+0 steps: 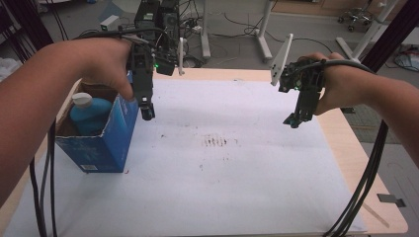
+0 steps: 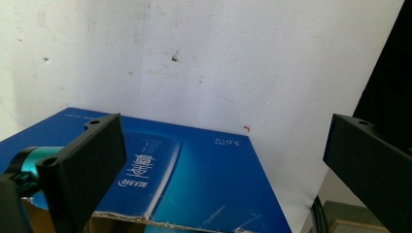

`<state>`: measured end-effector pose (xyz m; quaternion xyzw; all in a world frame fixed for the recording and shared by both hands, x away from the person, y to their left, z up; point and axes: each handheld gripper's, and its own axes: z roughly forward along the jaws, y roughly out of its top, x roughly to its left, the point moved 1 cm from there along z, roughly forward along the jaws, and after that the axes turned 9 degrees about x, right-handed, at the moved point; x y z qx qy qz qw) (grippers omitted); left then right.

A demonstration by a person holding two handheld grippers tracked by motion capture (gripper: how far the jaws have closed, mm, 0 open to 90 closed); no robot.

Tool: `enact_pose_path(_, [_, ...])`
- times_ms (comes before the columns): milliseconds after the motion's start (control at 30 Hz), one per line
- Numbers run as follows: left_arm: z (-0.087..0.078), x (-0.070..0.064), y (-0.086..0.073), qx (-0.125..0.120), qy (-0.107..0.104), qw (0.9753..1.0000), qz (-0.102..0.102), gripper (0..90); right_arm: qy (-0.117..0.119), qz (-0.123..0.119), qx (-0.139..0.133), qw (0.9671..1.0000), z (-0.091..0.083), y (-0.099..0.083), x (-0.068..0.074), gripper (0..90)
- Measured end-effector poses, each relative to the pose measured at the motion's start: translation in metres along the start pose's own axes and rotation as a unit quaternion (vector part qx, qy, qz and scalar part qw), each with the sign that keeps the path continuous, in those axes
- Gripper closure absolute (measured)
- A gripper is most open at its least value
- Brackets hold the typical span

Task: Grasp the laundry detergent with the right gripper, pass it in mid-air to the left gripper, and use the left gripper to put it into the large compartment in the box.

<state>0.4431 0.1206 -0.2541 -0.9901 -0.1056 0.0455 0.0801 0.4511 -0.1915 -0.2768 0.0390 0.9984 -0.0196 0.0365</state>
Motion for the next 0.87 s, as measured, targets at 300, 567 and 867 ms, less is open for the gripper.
enact_pose_path(300, [0.0006, -0.0006, 0.0003, -0.002, 0.0, 1.0, 0.003, 1.7, -0.001, -0.002, -0.001, 1.0, -0.0001, 0.0011, 0.0001, 0.8])
enact_pose_path(567, [0.0001, -0.0034, 0.0022, -0.002, 0.0, 1.0, 0.005, 1.6, -0.002, 0.003, -0.001, 1.0, -0.0008, 0.0009, 0.0004, 0.8])
enact_pose_path(867, [0.0031, -0.0054, 0.0008, -0.003, -0.004, 1.0, 0.003, 1.6, -0.004, 0.009, -0.007, 0.9999, -0.0036, 0.0027, 0.0027, 0.8])
